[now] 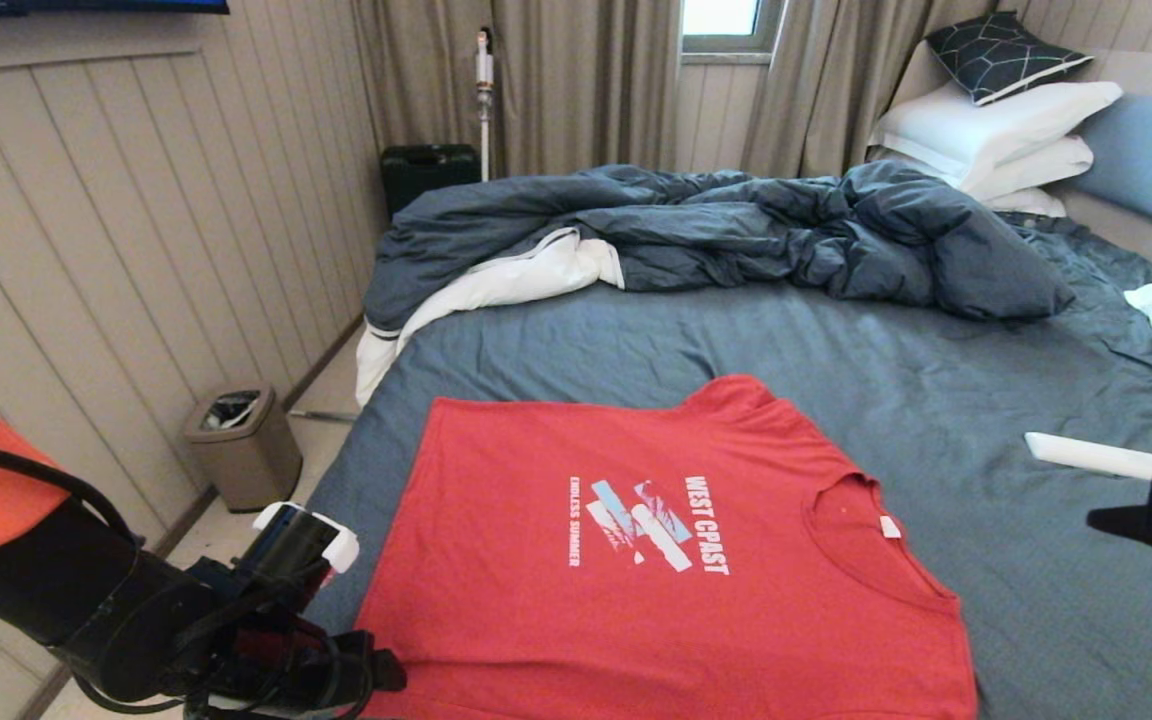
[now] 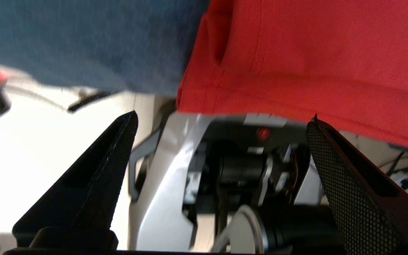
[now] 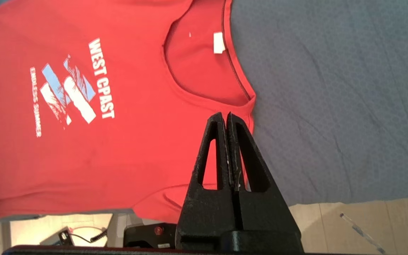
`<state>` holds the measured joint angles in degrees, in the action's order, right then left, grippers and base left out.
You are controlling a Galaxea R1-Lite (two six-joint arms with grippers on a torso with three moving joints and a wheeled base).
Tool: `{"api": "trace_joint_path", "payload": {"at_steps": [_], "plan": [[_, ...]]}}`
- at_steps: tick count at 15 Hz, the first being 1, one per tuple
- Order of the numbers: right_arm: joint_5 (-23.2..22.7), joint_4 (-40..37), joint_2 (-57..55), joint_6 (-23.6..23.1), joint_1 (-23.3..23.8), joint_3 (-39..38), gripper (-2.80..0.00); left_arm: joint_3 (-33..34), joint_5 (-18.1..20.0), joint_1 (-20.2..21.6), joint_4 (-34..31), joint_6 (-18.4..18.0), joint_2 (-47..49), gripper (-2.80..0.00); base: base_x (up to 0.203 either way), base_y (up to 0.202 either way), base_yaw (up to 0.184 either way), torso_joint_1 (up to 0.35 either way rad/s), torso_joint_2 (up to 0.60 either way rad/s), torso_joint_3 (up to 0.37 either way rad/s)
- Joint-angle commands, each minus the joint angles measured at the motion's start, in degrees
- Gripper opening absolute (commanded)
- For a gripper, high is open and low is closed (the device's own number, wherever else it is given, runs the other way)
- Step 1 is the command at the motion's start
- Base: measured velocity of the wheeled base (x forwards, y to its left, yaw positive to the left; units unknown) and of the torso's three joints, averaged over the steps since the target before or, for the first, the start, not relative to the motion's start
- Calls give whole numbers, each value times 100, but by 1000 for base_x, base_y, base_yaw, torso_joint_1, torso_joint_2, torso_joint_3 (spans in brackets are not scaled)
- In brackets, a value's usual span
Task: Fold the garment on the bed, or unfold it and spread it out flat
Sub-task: Fold the red T-shirt
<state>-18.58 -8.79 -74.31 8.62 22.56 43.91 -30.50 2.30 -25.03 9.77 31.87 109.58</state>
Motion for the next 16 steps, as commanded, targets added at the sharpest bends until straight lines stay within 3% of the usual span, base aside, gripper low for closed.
{"api": "trace_joint_path", "payload": {"at_steps": [1,6,16], "plan": [[-5,-12,72,-4,-36,-32,-280,150,7,6,177,21,-52,0,0,0,0,0,0,0],[-6,-408,434,-392,-59,-12,-280,167,42,7,192,48,-102,0,0,0,0,0,0,0],[3,-431,758,-506,-15,-23,-280,158,60,7,209,92,-130,0,0,0,0,0,0,0]]}}
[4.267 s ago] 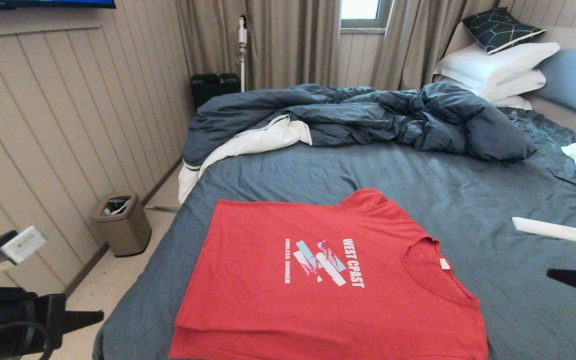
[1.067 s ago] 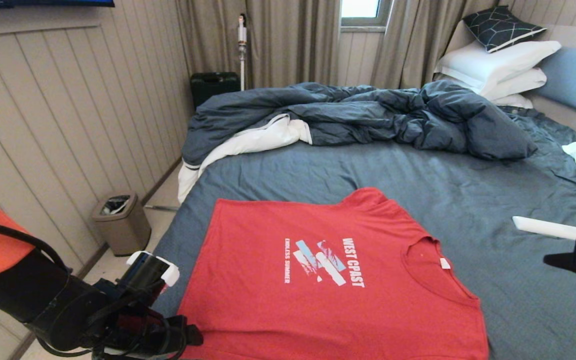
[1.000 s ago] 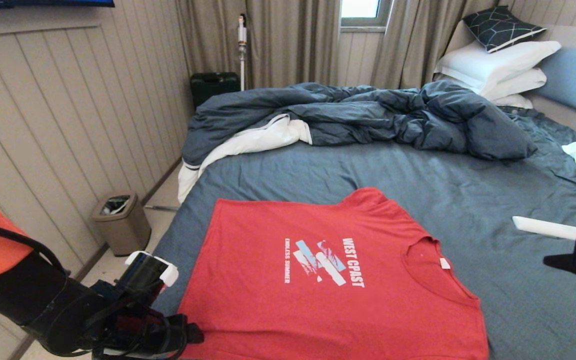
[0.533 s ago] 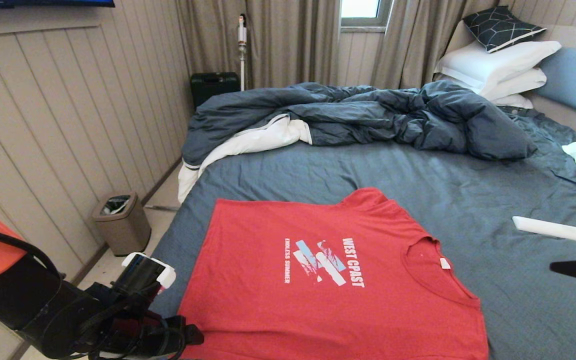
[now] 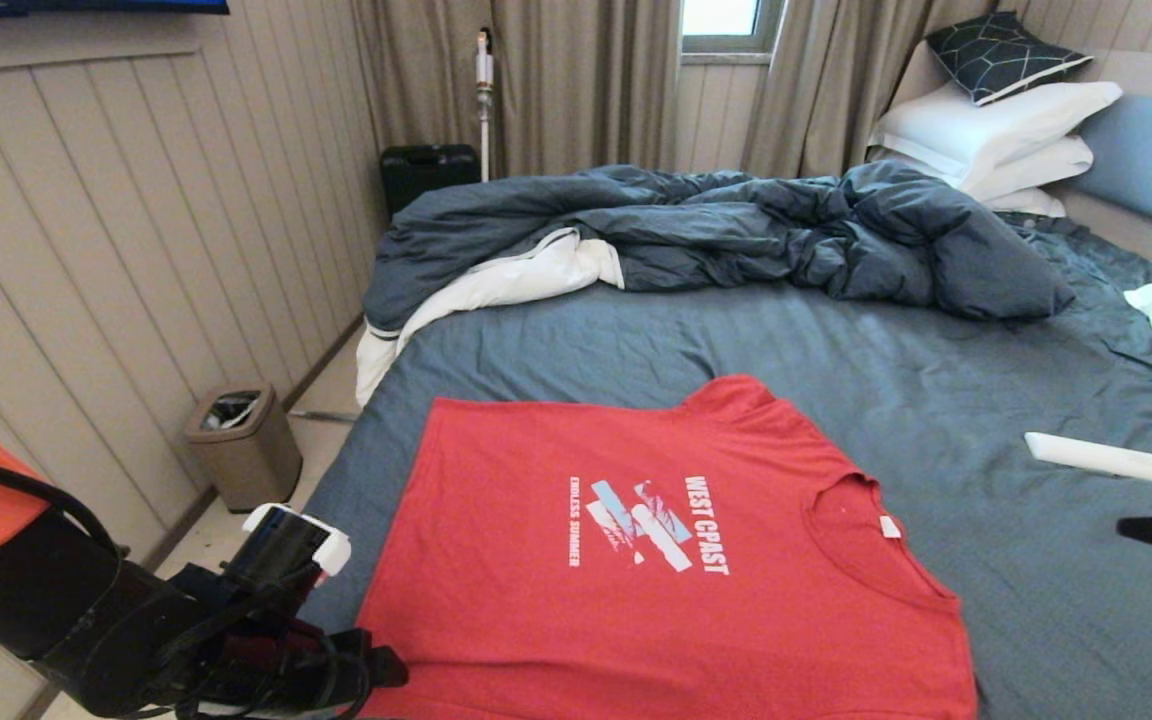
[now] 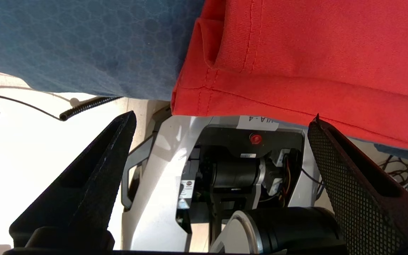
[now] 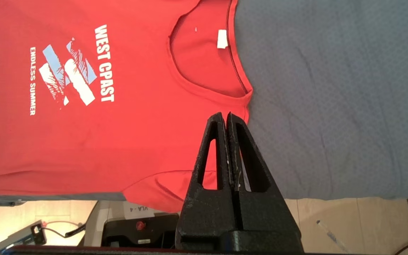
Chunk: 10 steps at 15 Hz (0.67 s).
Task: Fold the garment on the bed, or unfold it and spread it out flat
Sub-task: Fold the red T-shirt
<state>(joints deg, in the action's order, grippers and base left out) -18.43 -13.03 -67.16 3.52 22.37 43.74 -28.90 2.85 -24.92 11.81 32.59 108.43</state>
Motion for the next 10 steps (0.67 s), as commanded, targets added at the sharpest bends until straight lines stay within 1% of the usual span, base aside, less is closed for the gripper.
{"api": "trace_joint_path", "payload": {"at_steps": [1,5,10], "plan": [[-11,-7,63,-9,13,-15,-280,-1,5,-4,5,20,-14,0,0,0,0,-12,26,31],[-20,19,72,-18,4,-6,-280,5,5,4,29,20,-14,0,0,0,0,-100,265,169],[-20,37,127,-18,-22,-32,-280,44,54,4,100,28,-105,0,0,0,0,-16,41,29]]}}
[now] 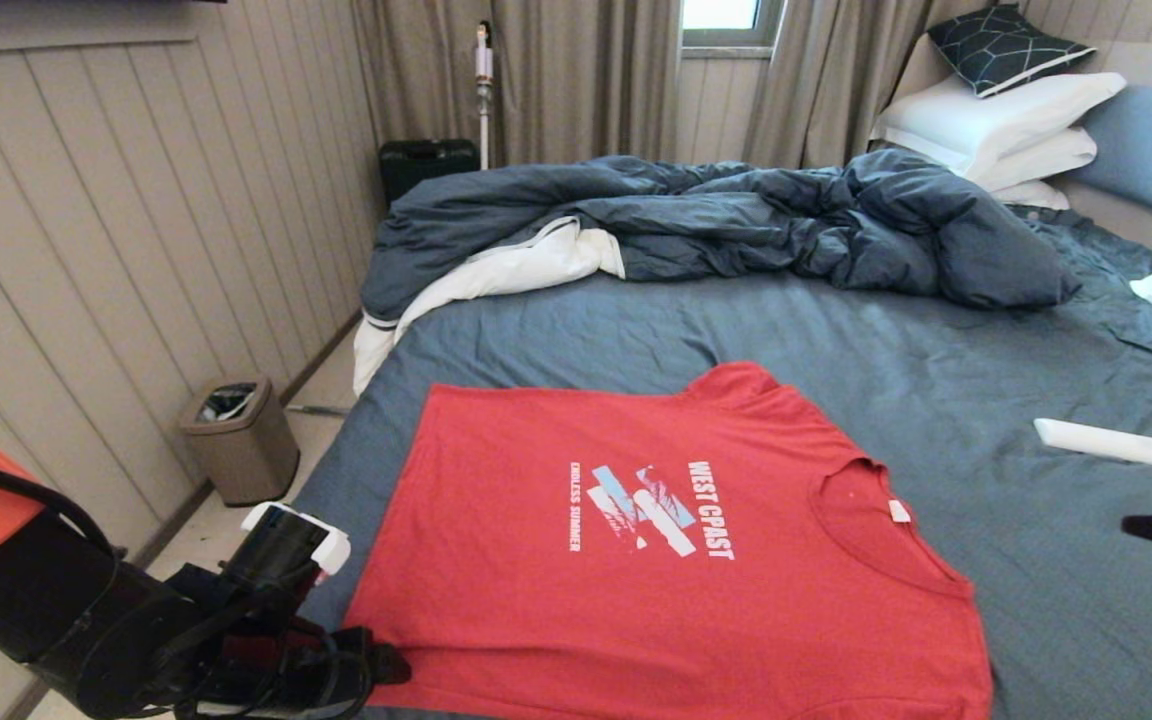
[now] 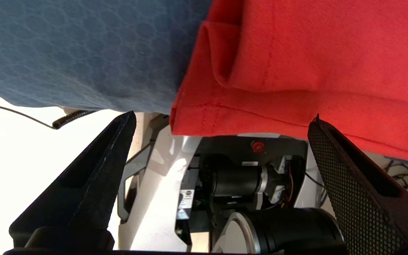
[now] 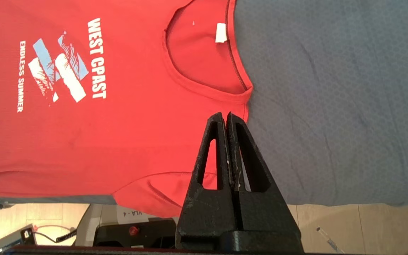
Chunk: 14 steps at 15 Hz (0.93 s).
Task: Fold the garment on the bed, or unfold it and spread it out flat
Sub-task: Fold the red T-shirt
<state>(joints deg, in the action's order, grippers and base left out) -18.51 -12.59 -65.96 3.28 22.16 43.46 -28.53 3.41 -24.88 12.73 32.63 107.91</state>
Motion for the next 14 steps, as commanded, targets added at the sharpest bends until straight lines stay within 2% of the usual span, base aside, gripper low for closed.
{"api": "trace_joint_path", "payload": {"at_steps": [1,4,8,14], "plan": [[-14,-6,5,12,-1,30,-280,61,129,-3,10,16,-98,0,0,0,0,0,0,0],[-12,-6,4,14,16,58,-280,40,133,-44,13,6,-49,0,0,0,0,0,0,0],[-12,2,-62,14,22,104,-280,14,-122,-192,19,6,57,0,0,0,0,0,0,0],[-3,2,-103,23,34,128,-280,14,-122,-219,2,27,46,0,0,0,0,0,0,0]]}}
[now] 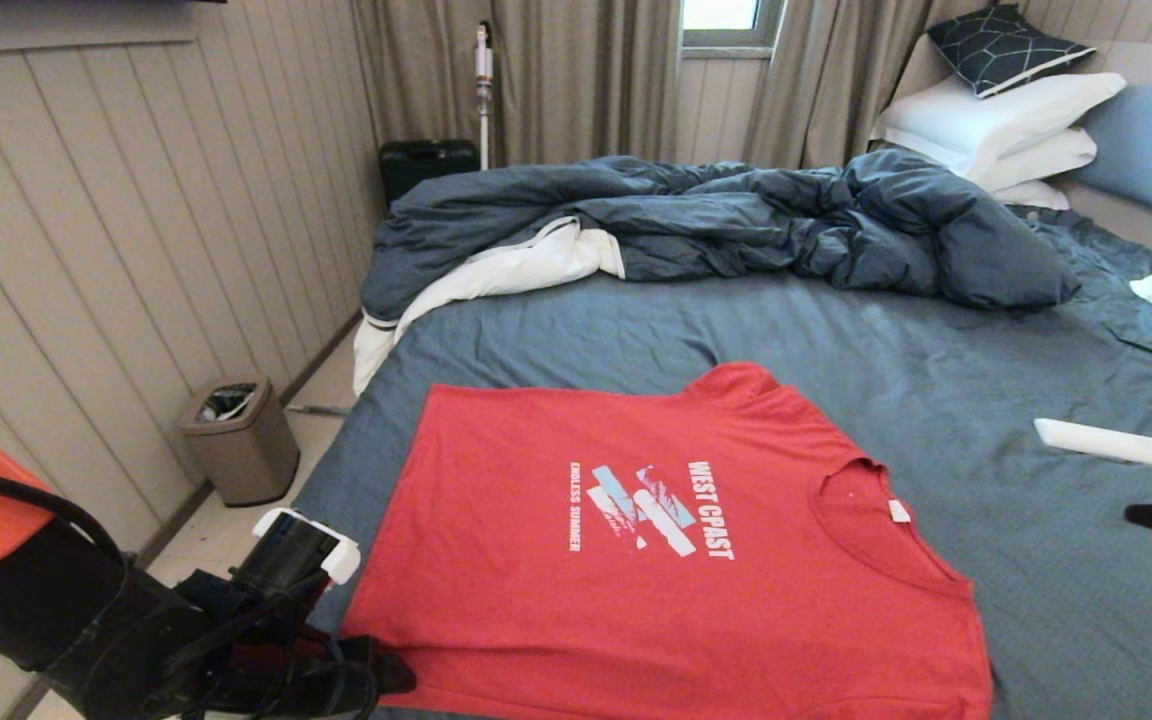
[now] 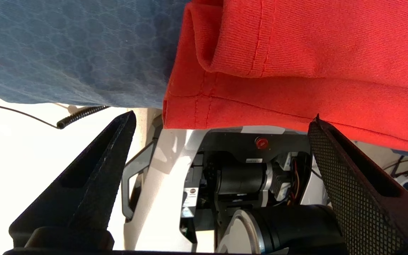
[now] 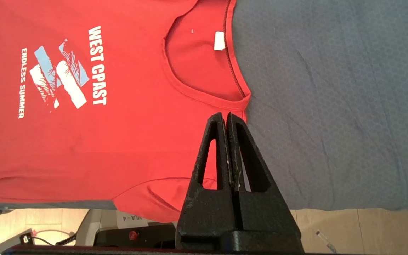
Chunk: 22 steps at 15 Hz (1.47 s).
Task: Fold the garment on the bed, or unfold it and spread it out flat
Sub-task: Fold the red T-shirt
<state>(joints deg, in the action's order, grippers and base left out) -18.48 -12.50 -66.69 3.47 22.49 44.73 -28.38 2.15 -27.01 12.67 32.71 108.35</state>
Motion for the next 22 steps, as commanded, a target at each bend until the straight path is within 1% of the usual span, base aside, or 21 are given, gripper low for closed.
{"api": "trace_joint_path", "payload": {"at_steps": [1,2,4,7,10,13,16,18,20,22], "plan": [[-15,-7,-50,4,1,1,-280,-1,0,-18,8,16,-1,0,0,0,0,0,0,0],[-15,-7,-74,4,1,1,-280,-1,10,-30,8,25,-14,-280,0,0,0,0,0,0],[-15,2,-99,-4,1,1,-280,-1,56,-75,0,48,-58,-280,0,0,0,0,0,0],[-15,2,-99,4,10,-3,-280,8,58,-173,8,271,-77,-280,0,0,0,0,0,0],[-15,-7,-99,-13,10,-74,-280,29,58,-173,17,271,-90,-280,0,0,0,0,0,0],[-15,-11,-175,-44,14,-209,-280,61,42,-166,11,271,-305,-280,0,0,0,0,0,0],[-12,-1,-402,-323,18,-542,-280,55,48,-164,2,271,-545,-280,0,0,0,0,0,0],[-17,28,-691,-394,34,-752,-280,2,51,-164,-51,271,-707,-280,0,0,0,0,0,0],[-42,314,-1009,-403,61,-1060,-280,-30,49,-164,-62,264,-843,-280,0,0,0,0,0,0],[-57,786,-1310,-416,58,-1374,-280,-152,45,-158,-91,271,-888,-280,0,0,0,0,0,0]]}}
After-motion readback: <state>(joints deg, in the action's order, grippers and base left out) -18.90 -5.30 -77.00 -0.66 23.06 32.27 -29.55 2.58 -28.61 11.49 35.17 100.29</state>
